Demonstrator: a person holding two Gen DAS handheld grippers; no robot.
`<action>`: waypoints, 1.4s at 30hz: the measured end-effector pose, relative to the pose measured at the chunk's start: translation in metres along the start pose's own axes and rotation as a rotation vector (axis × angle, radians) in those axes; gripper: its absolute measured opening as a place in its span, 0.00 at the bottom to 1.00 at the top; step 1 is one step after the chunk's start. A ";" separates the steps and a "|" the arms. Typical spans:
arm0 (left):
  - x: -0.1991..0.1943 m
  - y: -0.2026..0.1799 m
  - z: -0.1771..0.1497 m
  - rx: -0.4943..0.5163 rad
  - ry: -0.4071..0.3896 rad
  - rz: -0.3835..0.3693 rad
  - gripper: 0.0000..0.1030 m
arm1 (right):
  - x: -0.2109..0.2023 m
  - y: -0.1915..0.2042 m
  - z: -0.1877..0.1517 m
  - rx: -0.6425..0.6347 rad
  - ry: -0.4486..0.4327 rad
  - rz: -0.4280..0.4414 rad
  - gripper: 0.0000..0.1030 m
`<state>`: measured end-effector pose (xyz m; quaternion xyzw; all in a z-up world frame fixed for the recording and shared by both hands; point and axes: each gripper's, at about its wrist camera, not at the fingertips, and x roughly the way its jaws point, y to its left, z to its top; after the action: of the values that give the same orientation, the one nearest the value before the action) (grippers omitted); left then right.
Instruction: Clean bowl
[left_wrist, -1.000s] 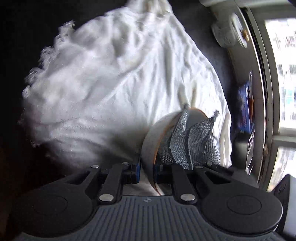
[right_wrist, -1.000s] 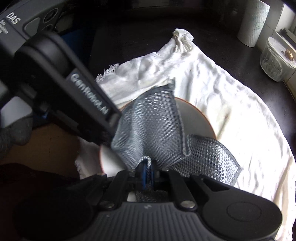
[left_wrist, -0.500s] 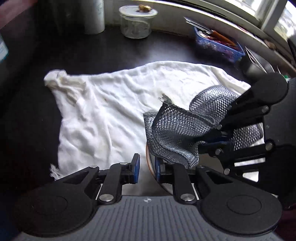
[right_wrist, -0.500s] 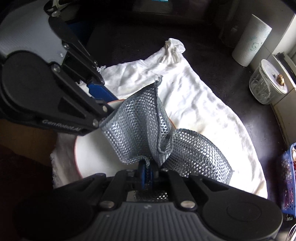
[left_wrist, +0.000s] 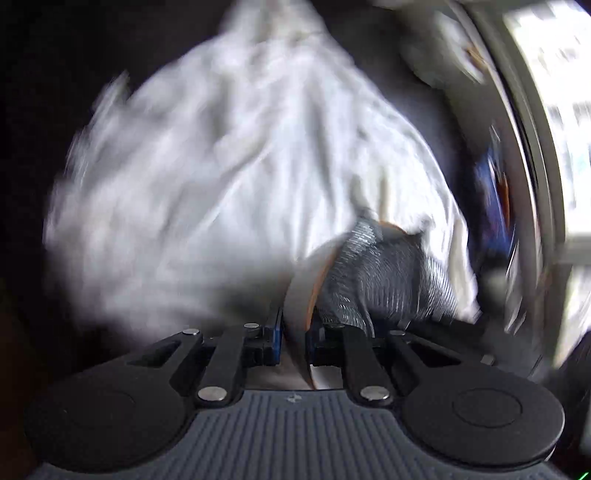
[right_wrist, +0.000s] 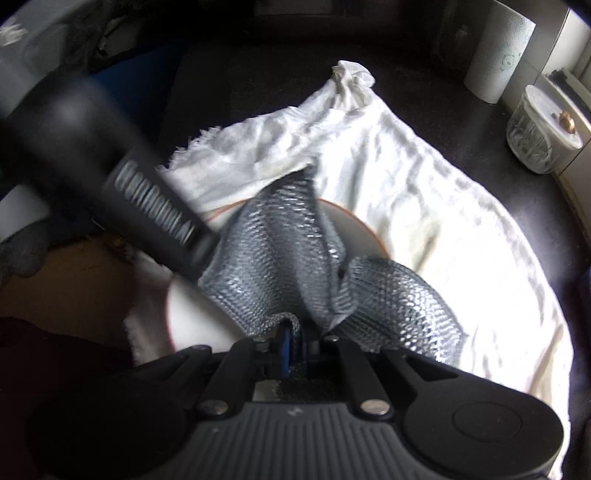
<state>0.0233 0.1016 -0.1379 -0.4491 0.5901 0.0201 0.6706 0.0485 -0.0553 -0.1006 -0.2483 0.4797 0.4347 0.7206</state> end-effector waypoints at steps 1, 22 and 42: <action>0.001 0.002 -0.002 -0.010 0.003 -0.006 0.13 | 0.000 0.002 -0.001 0.006 0.001 0.014 0.07; -0.006 -0.044 -0.012 0.537 -0.086 0.127 0.16 | -0.075 -0.098 -0.036 0.359 -0.270 -0.086 0.04; -0.008 -0.037 -0.010 0.525 -0.081 0.128 0.16 | -0.060 0.014 -0.048 -0.627 -0.378 -0.258 0.04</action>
<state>0.0338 0.0779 -0.1088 -0.2205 0.5748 -0.0734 0.7846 0.0042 -0.1089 -0.0658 -0.4303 0.1472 0.5042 0.7342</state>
